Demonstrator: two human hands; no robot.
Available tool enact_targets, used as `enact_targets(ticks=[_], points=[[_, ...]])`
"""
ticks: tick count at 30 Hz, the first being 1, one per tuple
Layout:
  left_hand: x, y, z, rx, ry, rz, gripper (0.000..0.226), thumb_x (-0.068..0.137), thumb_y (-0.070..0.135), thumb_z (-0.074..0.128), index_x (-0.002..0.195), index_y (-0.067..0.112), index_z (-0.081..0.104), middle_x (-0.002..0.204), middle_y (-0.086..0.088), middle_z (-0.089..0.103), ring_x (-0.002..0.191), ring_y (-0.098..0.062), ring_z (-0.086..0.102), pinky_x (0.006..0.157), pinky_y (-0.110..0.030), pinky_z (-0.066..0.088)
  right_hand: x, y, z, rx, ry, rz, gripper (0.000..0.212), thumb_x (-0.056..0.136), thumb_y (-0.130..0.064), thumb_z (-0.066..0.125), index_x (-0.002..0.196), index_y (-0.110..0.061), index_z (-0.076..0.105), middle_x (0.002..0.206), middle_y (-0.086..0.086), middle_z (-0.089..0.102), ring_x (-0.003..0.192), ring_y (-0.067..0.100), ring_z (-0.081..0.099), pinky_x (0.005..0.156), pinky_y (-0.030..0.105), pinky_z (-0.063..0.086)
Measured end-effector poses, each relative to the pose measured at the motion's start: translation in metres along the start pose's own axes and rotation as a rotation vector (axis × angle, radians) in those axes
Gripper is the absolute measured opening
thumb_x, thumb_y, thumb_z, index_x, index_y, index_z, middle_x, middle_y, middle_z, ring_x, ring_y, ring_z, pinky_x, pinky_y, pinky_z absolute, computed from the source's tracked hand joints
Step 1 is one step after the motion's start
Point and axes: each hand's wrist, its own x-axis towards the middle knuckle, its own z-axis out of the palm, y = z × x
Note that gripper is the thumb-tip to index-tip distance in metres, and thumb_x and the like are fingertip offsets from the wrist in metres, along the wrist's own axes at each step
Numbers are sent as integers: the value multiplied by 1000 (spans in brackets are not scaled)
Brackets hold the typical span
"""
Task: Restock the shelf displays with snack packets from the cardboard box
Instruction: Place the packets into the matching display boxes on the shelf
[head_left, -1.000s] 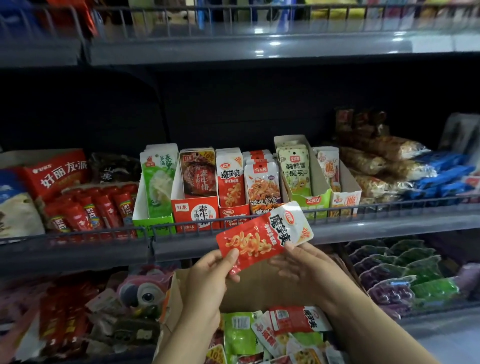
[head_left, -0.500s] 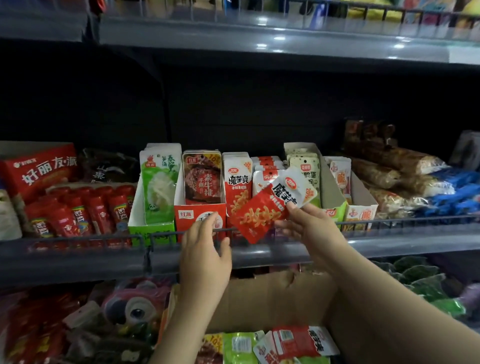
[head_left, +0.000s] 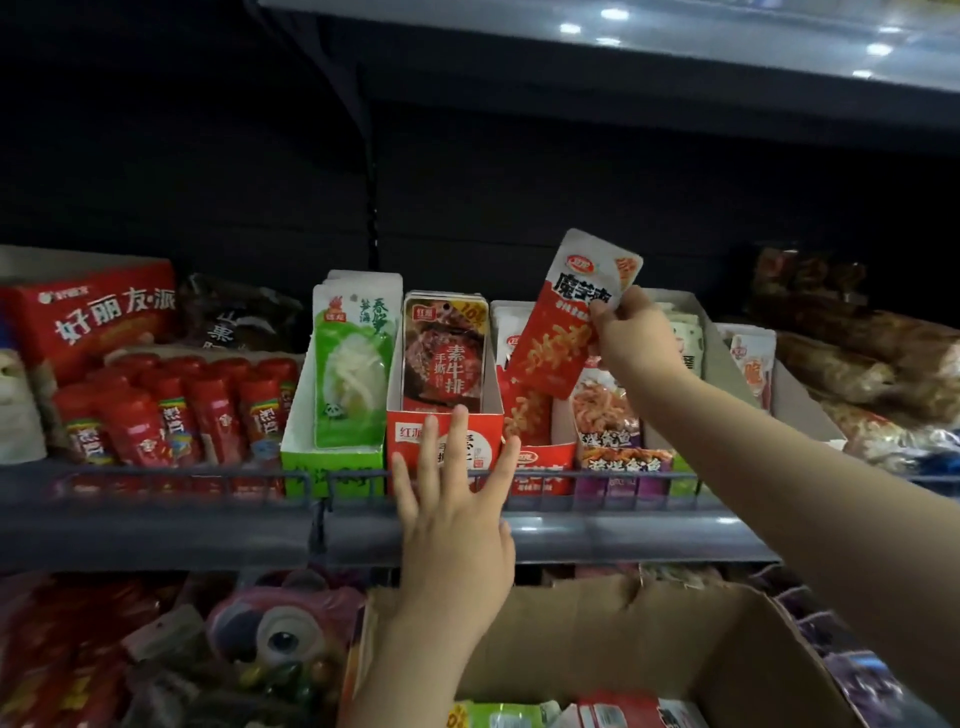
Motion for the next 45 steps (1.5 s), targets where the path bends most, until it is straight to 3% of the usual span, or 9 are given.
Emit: enact_targets(ticks=[7,11,19,21,24,27,33,37,45], points=[[1,2,1,81,39,-10,86,57,30,84,136,32,49,153,-14,23,138,-39,20,106,-58,9,1,16,14,-280,-183,-64,23,95,-17,53,118,-14,50,104,3,63,91,22,62,81,43,54],[1,3,-1,83,39,-21,82,60,28,82,135,32,49,152,-14,23,138,-40,20,106,-58,8,1,25,19,-385,-207,-72,26,91,-17,60,115,-11,53,102,5,61,90,21,57,71,31,45],[1,3,1,72,24,-28,81,60,28,83,134,31,50,153,-17,24,138,-40,20,106,-57,9,4,41,21,-371,-192,-9,39,84,-19,69,118,-17,49,98,-2,57,90,19,56,70,32,48],[1,4,-2,59,-7,-33,79,66,29,79,138,33,45,156,-15,16,141,-38,11,108,-56,3,1,45,21,-326,-173,3,45,83,-19,71,122,-17,48,91,-4,56,89,19,57,73,34,50],[0,5,-9,37,-69,-34,72,91,34,54,148,42,10,153,-4,-30,141,-30,-26,112,-54,-16,-7,45,16,-257,-151,15,50,82,-18,72,126,-16,47,86,-6,53,86,18,57,76,37,53],[-3,9,-19,58,-136,-65,69,97,37,39,147,43,-8,144,0,-45,136,-27,-37,110,-52,-21,-27,43,5,-242,-134,-39,48,82,-23,72,124,-18,48,102,-1,57,86,14,59,61,21,48],[-13,26,-29,-136,-66,-103,61,95,27,47,149,35,19,159,-4,-9,145,-19,-15,114,-41,-16,-89,55,-28,-226,-145,-213,36,79,-22,74,111,-22,57,95,-6,60,86,6,57,77,26,52],[-33,41,-20,-267,59,-100,39,84,11,62,122,18,62,137,-9,48,132,-27,38,109,-46,23,-132,77,-52,-250,-197,-220,32,79,-25,74,107,-25,57,95,-10,59,88,4,56,73,13,45],[-91,58,-4,-386,-350,-139,26,93,22,52,115,27,62,119,9,49,112,-10,47,102,-25,25,-197,141,-91,-390,-388,-84,34,77,-25,76,107,-19,61,95,-3,62,85,10,57,68,6,38]])
